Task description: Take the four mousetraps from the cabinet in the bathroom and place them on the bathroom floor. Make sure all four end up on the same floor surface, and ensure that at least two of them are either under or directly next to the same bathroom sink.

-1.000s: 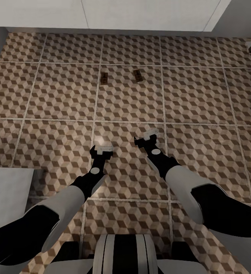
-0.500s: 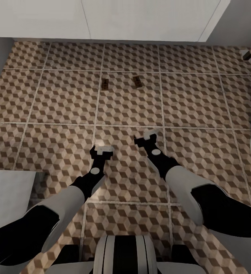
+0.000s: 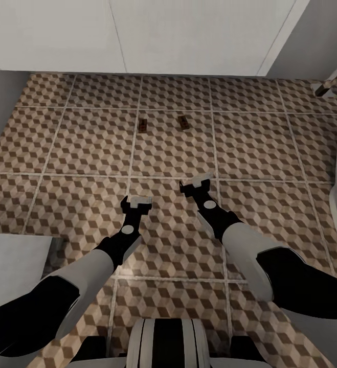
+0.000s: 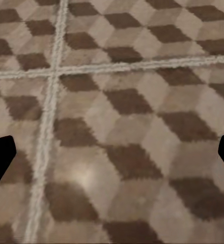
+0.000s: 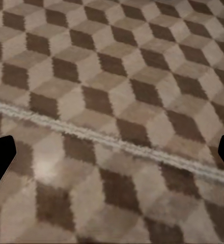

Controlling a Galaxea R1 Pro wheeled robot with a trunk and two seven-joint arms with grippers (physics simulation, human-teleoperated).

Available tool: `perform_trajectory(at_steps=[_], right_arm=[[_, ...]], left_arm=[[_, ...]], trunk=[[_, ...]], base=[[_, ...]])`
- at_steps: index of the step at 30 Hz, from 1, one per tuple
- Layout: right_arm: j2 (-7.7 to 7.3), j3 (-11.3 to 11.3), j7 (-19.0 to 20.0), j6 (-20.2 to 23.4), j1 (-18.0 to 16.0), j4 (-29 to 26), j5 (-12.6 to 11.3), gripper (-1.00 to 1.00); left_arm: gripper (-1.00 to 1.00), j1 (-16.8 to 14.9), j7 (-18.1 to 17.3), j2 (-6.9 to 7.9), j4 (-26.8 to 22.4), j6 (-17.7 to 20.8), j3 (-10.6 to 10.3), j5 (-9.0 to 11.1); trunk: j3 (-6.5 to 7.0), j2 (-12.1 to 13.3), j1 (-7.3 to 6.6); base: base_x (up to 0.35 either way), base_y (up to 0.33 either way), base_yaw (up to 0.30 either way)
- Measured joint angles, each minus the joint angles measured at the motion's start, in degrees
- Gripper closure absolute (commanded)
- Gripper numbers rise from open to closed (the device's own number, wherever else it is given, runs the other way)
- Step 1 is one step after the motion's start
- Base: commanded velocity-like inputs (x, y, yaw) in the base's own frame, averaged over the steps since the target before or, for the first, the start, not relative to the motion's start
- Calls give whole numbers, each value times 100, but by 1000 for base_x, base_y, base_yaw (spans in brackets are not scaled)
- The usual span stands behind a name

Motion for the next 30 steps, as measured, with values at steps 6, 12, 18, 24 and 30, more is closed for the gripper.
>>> perform_trajectory(at_steps=[6, 12, 18, 24, 30], right_arm=[[0, 0, 4, -12, 5, 0, -7, -100], [0, 0, 9, -15, 9, 1, -9, -100], [0, 0, 24, -15, 18, 1, -14, -100], [0, -2, 31, -25, 36, 49, -17, -100], [0, -1, 32, -150, 40, 223, -17, -100]], left_arm=[[-100, 0, 11, 0, 0, 0, 0, 0], [-100, 0, 13, 0, 1, 0, 0, 0], [-100, 0, 13, 0, 10, 0, 0, 0], [-100, 2, 2, 0, 29, 0, 0, 0], [-100, 61, -4, 0, 34, 0, 0, 0]], trunk=[[133, 8, -15], [266, 16, -31], [399, 24, -46], [532, 32, -62], [665, 40, -77]], base=[[0, 0, 0], [0, 0, 0], [0, 0, 0], [0, 0, 0], [0, 0, 0]])
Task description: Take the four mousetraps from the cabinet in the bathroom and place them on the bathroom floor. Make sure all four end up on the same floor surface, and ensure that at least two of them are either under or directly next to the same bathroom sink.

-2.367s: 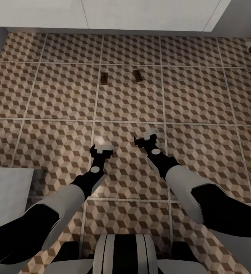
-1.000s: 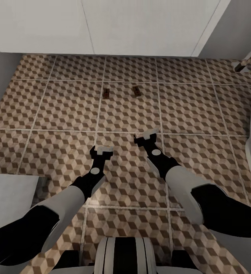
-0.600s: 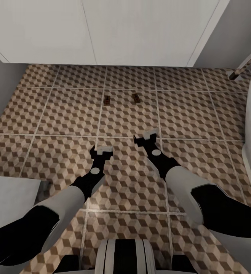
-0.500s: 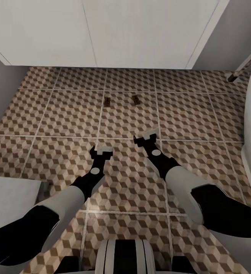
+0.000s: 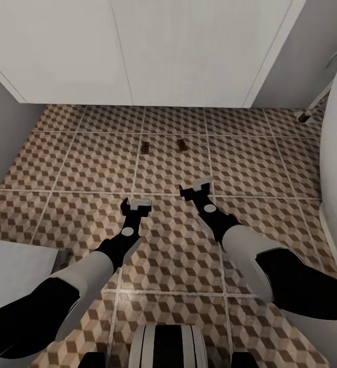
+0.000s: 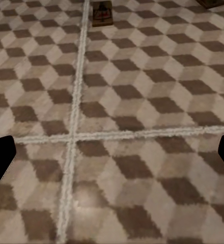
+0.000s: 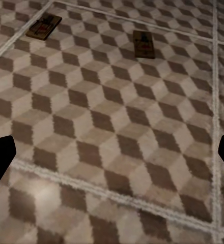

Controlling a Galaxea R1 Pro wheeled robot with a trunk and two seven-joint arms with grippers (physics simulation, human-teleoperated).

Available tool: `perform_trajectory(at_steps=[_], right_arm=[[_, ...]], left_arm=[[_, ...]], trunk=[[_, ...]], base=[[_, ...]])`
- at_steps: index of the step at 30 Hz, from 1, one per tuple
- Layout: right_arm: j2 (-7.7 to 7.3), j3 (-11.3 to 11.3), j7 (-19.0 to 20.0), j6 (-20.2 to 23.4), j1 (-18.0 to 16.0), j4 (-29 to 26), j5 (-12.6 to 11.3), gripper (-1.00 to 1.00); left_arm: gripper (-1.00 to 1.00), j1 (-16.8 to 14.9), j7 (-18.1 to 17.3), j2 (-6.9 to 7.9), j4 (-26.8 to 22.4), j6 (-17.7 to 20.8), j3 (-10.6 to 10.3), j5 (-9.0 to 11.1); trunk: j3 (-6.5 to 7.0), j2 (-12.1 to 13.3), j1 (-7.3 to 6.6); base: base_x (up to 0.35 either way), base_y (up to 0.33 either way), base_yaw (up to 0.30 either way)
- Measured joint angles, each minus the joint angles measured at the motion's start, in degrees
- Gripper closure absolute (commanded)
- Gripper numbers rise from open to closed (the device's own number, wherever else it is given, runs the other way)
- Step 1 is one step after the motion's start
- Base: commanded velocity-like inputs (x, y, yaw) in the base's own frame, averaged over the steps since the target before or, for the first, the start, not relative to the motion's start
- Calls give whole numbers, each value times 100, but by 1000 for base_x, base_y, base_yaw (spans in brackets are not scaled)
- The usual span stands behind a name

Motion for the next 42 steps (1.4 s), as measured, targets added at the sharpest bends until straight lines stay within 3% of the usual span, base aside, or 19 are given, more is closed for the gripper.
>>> perform_trajectory(at_steps=[9, 26, 42], right_arm=[[-12, 3, -1, -142, 8, 392, -1, -100], [-20, 0, -34, -175, 92, 620, 8, -100], [-116, -1, -41, -509, 517, 664, 6, -100]], left_arm=[[-100, 99, -7, 0, 61, 0, 0, 1], [-100, 260, -11, 1, 355, -11, 0, -1], [-100, 649, -12, 9, 475, -40, 0, 0]], trunk=[[199, 12, -23], [577, 35, -67], [1040, 56, -108]], base=[[0, 0, 0], [0, 0, 0], [0, 0, 0]])
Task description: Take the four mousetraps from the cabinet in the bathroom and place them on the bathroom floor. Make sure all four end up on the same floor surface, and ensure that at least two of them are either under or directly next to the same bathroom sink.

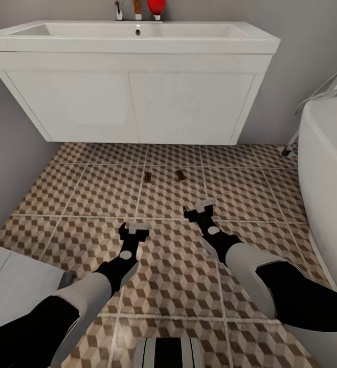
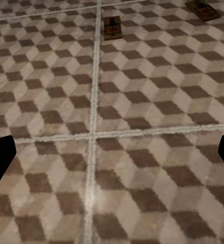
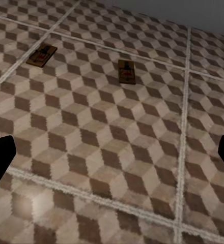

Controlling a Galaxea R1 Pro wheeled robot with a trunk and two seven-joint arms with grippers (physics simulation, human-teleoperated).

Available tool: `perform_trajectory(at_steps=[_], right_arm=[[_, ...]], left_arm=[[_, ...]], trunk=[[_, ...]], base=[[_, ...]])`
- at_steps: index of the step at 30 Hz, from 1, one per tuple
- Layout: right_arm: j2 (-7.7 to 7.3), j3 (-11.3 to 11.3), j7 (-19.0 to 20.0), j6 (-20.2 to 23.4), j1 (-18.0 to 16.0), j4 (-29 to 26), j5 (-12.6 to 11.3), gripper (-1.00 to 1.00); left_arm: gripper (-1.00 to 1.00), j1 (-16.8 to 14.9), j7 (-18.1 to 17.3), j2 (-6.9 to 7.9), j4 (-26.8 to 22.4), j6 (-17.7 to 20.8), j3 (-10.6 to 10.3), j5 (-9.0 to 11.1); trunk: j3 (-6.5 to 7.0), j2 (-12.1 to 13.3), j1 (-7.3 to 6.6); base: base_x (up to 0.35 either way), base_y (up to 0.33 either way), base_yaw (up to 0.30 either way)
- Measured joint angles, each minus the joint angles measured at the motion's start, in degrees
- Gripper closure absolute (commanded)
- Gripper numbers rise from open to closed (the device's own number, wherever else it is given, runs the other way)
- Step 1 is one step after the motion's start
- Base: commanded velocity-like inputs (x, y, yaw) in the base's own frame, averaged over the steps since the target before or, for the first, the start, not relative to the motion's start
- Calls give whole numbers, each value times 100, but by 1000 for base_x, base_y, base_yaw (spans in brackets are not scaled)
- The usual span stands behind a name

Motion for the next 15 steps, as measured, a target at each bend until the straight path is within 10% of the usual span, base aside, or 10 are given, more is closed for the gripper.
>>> perform_trajectory(at_steps=[15], right_arm=[[-151, -7, -30, -371, 393, -1, -27, -100]], left_arm=[[-100, 229, 3, 29, 290, -530, 1, 4]], trunk=[[471, 20, -39]], base=[[0, 0, 0]])
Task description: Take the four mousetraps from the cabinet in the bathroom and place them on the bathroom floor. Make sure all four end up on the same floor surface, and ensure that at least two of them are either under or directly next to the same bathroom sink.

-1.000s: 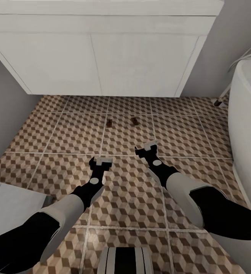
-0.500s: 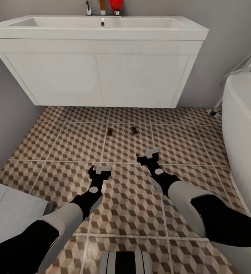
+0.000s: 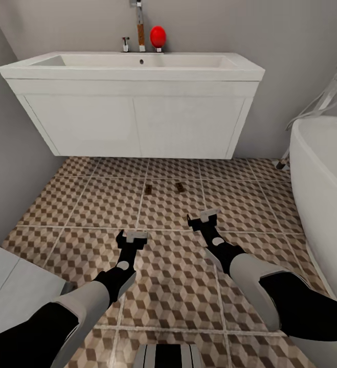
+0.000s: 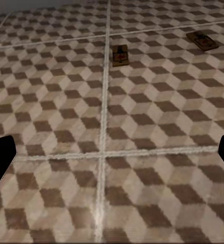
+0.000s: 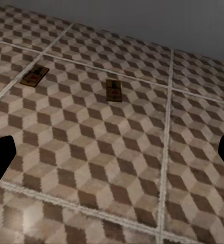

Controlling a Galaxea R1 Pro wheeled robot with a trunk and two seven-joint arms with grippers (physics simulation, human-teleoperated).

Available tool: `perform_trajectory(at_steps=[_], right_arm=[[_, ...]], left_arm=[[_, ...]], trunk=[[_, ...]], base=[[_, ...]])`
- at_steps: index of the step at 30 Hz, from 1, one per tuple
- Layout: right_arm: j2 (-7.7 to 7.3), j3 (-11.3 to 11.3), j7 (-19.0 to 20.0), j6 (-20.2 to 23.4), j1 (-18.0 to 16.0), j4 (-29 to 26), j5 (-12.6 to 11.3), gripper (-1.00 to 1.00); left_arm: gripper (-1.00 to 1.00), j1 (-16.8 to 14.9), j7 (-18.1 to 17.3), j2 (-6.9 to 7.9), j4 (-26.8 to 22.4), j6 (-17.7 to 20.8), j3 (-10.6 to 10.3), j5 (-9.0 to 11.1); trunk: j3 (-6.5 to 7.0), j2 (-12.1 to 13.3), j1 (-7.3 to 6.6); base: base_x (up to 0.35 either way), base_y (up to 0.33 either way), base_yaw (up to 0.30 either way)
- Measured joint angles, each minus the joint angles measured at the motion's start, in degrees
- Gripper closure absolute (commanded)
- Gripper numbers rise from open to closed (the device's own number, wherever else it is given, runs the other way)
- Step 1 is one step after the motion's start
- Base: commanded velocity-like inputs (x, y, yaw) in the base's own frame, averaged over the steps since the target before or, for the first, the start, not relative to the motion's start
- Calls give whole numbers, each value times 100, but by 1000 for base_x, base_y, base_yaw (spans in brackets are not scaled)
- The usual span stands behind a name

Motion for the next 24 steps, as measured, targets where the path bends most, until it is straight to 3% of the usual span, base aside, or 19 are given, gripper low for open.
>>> perform_trajectory(at_steps=[10, 20, 24], right_arm=[[-76, -2, -103, -172, 333, -4, -42, -100], [-89, -8, -118, -215, 417, -5, -176, -100], [-96, -9, -119, -277, 434, 5, -198, -100]], left_arm=[[-100, 64, 9, 6, 337, -147, 2, 4], [-100, 112, 12, 9, 607, -227, 9, 22], [-100, 191, 15, 2, 763, -422, 7, 26]], trunk=[[313, 13, -26], [620, 27, -51], [742, 32, -62]], base=[[0, 0, 0], [0, 0, 0], [0, 0, 0]])
